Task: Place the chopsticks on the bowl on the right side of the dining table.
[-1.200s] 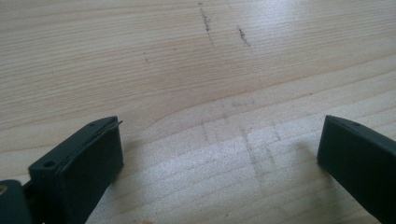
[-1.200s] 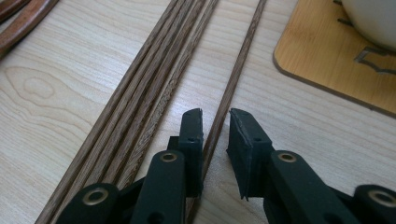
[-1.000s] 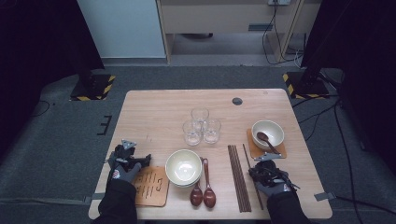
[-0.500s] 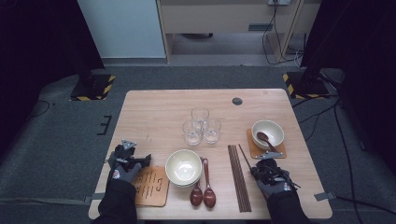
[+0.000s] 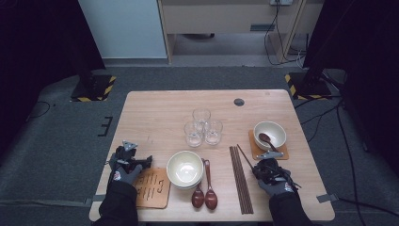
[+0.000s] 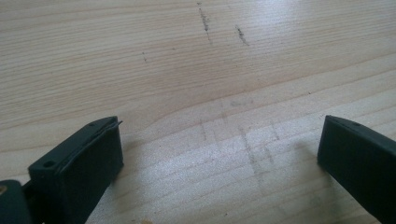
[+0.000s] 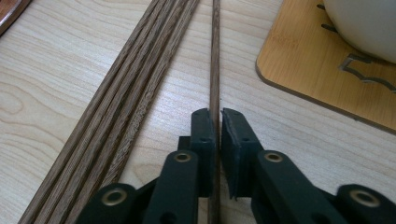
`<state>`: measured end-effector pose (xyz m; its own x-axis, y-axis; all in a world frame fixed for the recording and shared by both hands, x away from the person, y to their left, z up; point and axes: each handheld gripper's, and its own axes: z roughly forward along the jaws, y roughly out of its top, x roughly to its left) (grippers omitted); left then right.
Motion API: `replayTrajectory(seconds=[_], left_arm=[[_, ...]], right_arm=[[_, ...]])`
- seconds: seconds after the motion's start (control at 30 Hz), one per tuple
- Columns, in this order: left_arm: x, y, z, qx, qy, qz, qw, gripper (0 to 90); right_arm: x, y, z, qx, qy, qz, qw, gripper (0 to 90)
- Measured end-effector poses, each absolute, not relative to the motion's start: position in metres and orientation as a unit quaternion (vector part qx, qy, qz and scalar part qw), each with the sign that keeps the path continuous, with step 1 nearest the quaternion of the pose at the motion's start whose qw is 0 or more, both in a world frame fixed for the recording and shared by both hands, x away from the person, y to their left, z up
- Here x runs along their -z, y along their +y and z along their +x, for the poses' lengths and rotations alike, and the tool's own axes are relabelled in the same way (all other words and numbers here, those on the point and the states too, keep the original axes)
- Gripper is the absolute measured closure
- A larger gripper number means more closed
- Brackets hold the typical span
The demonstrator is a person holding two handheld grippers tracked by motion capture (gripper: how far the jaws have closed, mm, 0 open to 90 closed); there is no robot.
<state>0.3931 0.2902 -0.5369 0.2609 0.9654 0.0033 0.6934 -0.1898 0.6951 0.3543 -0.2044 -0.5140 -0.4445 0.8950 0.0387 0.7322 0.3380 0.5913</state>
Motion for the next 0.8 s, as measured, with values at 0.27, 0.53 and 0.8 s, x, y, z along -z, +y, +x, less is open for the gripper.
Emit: replayTrajectory(seconds=[0.27, 0.53, 0.8], left_arm=[[0.537, 0.290, 0.393, -0.229, 0.563, 0.736, 0.297, 0.0], [0.537, 0.290, 0.393, -0.229, 0.563, 0.736, 0.297, 0.0], [0.537, 0.290, 0.393, -0.229, 0.563, 0.736, 0.297, 0.0]], right_arm=[[0.510, -0.211, 0.346, -0.287, 0.798, 0.508, 0.152, 77.7], [0.507, -0.220, 0.329, -0.298, 0.793, 0.511, 0.148, 78.7], [0.512, -0.220, 0.332, -0.285, 0.796, 0.514, 0.146, 80.4]])
